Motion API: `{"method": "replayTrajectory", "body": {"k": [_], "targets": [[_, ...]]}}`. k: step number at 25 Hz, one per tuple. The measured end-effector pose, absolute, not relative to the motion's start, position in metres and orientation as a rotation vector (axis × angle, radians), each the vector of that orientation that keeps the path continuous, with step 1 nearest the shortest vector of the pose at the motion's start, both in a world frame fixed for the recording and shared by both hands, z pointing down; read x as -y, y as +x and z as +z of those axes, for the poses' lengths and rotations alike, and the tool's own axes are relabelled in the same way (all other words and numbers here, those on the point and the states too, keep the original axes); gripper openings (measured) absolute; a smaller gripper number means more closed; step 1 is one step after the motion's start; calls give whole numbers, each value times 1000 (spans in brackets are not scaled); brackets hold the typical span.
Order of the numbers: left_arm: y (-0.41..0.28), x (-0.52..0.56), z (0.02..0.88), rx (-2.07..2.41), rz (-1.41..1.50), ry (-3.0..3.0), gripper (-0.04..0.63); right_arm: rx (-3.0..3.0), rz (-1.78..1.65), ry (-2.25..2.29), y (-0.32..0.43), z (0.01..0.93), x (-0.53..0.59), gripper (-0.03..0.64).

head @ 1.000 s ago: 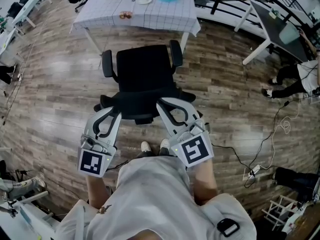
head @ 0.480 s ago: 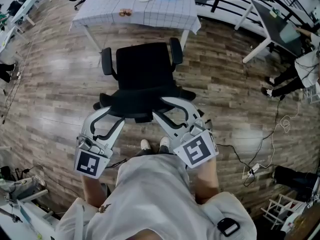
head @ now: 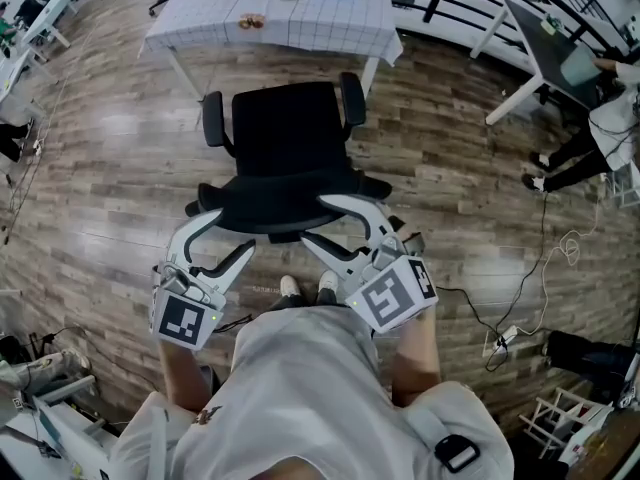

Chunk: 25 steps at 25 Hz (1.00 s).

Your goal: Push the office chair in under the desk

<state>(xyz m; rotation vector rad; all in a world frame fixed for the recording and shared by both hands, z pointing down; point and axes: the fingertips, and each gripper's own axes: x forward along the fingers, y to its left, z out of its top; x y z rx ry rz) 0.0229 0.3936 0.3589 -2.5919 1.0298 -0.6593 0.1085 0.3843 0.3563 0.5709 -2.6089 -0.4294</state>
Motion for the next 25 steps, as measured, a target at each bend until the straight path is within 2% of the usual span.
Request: {"method": "replayTrajectory", "body": {"k": [3, 8, 10, 23, 25], "targets": [[23, -392, 367, -1022, -700, -2578, 273, 2571, -425, 535, 109, 368, -383, 278], [30, -387, 378, -970, -710, -2561, 293, 2534, -412, 514, 110, 383, -376, 278], [31, -384, 380, -968, -725, -2552, 304, 2519, -405, 496, 110, 389, -374, 318], [38, -371, 400, -959, -834, -2538, 307, 2485, -443, 423, 106, 405, -367, 321], [38, -369, 401, -969, -839, -2539, 300, 2470, -462, 434, 107, 406, -364, 282]]}}
